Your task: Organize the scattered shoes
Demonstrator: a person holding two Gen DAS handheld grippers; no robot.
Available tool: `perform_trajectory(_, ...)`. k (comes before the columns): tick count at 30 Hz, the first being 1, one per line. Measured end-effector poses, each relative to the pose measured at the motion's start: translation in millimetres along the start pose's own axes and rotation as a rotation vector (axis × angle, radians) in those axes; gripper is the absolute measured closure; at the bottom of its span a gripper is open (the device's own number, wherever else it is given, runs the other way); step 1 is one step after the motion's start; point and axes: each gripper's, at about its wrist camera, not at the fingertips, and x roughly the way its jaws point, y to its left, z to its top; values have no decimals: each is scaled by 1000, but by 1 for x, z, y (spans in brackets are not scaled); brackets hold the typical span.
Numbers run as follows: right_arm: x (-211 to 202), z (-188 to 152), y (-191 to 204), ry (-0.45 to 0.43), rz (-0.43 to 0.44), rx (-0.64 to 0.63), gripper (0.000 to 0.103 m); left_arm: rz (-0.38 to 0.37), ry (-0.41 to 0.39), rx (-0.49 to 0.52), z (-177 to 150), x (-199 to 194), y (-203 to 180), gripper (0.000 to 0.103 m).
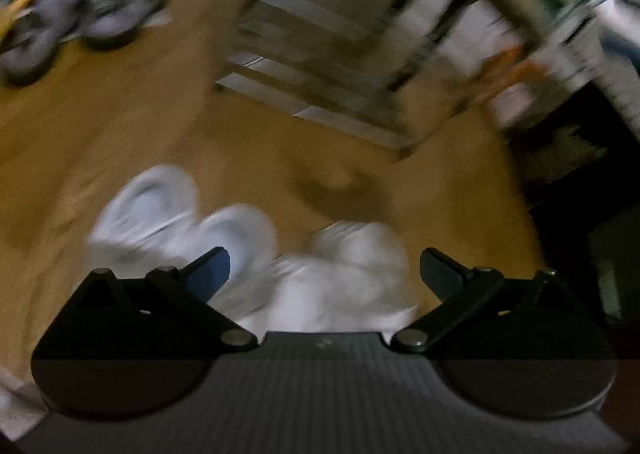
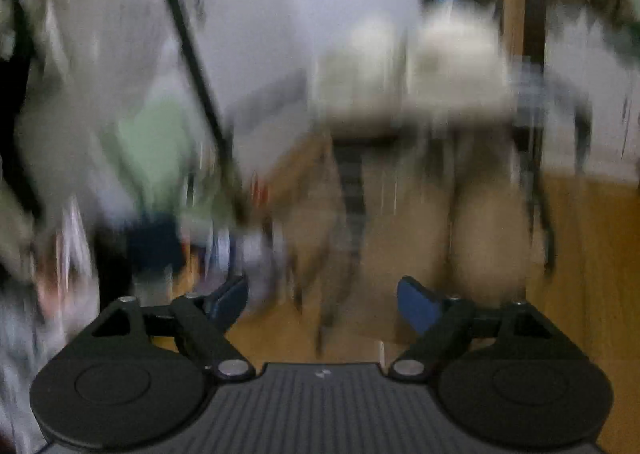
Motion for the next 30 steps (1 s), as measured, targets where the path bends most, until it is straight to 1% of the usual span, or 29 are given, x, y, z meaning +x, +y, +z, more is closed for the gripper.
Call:
perform_trajectory(1,20,-39,-3,86,-3,2,31,38,11,-9,-10,4,8,0)
perform_trajectory(2,35,-70,-6,129,-4,12,33,67,19,-17,-18,7,14,0)
perform_trajectory(4,64,-128,-12,180,-12,47,33,87,41,-36,-33,14,24,0)
perform_trajectory(6,87,-174,-12,205,-37,87,33,97,51,-63,-42,19,31,0)
perform_trajectory(7,102,-201,-11,219,-41,113,33,112,39,-79,-47,19,36,0)
perform_trajectory(8,111,-220,-8,236,-34,113,33,126,24,-83,-49,18,39,0)
perform_trajectory(11,123,-262,8,230,-45,71,31,142,17,-87,-56,19,47,0)
perform_trajectory(12,125,-272,15,211,-56,49,25,140,20,-91,-57,19,49,0)
perform_trajectory(14,127,-283,30,161,-80,-10,23,141,30,-96,-56,21,50,0)
perform_trajectory(16,132,-277,49,169,-83,-129,22,145,42,-92,-57,25,49,0)
perform_trajectory(17,138,-270,53,170,-101,-169,20,147,48,-88,-58,28,48,0)
perform_trajectory(18,147,-262,57,194,-133,-212,10,146,55,-82,-59,29,45,0)
perform_trajectory(19,161,-253,62,247,-165,-255,7,146,61,-77,-60,31,42,0)
perform_trajectory(20,173,-248,65,299,-173,-268,7,146,67,-71,-61,32,40,0)
perform_trajectory(21,190,-243,64,385,-154,-255,9,147,70,-64,-62,33,37,0)
perform_trajectory(22,210,-240,61,495,-124,-217,17,149,71,-59,-63,33,34,0)
perform_trajectory(23,222,-240,58,564,-104,-181,19,149,71,-59,-64,33,33,0)
perform_trajectory(24,238,-245,57,676,-82,-157,20,149,72,-59,-65,33,31,0)
perform_trajectory(25,254,-254,57,790,-61,-153,10,148,74,-63,-65,34,31,0)
perform_trajectory(26,260,-259,58,824,-50,-173,8,148,77,-67,-66,35,31,0)
perform_trajectory(27,266,-261,56,833,-38,-177,6,149,82,-73,-67,37,31,0)
perform_trajectory(28,266,-261,52,823,-30,-177,8,150,86,-78,-67,38,32,0)
perform_trajectory(29,262,-260,52,803,-23,-188,11,149,89,-82,-67,38,32,0)
perform_trajectory(30,255,-261,51,775,-5,-191,26,145,91,-85,-67,38,32,0)
